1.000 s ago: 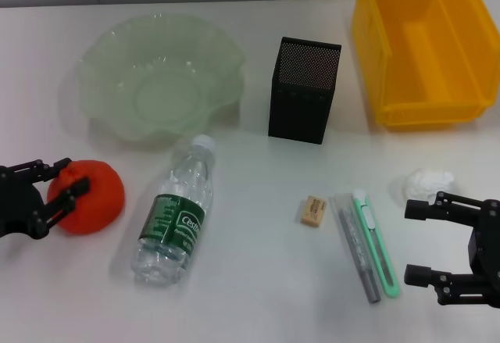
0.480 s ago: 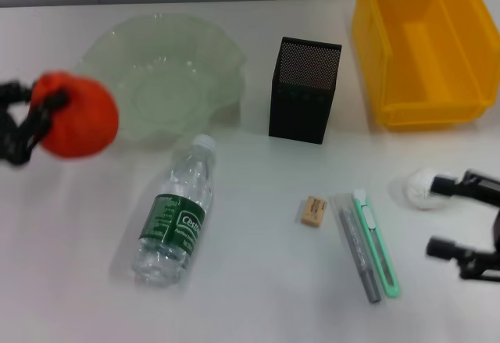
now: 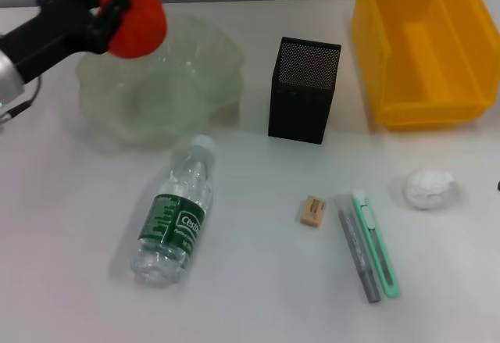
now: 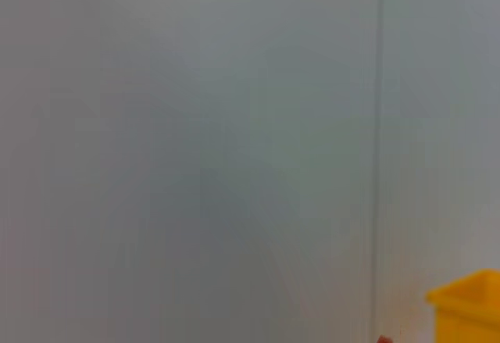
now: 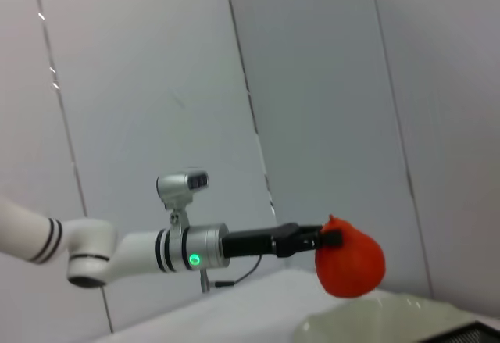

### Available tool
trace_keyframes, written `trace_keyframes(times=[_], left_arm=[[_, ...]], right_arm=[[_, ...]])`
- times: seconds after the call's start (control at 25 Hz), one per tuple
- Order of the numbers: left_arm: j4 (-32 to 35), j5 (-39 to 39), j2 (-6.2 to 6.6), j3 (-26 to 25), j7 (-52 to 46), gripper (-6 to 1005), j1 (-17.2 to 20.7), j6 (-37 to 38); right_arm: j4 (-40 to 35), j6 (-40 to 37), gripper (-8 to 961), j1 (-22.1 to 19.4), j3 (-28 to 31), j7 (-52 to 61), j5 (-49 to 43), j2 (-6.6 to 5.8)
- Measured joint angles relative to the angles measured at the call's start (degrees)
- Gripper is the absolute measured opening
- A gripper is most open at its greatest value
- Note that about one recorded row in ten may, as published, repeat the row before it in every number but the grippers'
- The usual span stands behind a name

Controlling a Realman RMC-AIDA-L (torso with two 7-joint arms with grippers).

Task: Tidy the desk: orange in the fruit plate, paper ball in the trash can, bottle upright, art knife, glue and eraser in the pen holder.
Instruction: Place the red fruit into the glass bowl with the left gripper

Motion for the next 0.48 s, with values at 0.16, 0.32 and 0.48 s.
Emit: trace_keyframes(times=[0.16,0.32,0.48], left_arm=[[-2.9,-0.15,-0.04,0.02,2.85,194,-2.42,-6.47],[-2.83,-0.24,-0.05,0.02,3.17,346,-2.88,-7.28],[0.08,0.02,0.19,0.73,0.7,538,-0.65,-1.78]], right_arm=[[-6.06,0.45,831,1.48,-0.2,7.79,-0.11,0.2],[-11.92,1.31,831,3.16,-0.26,16.39,-0.27,0.18],[-26.23,2.76,831,5.0,-3.83,29.12,-1.23,0.2]])
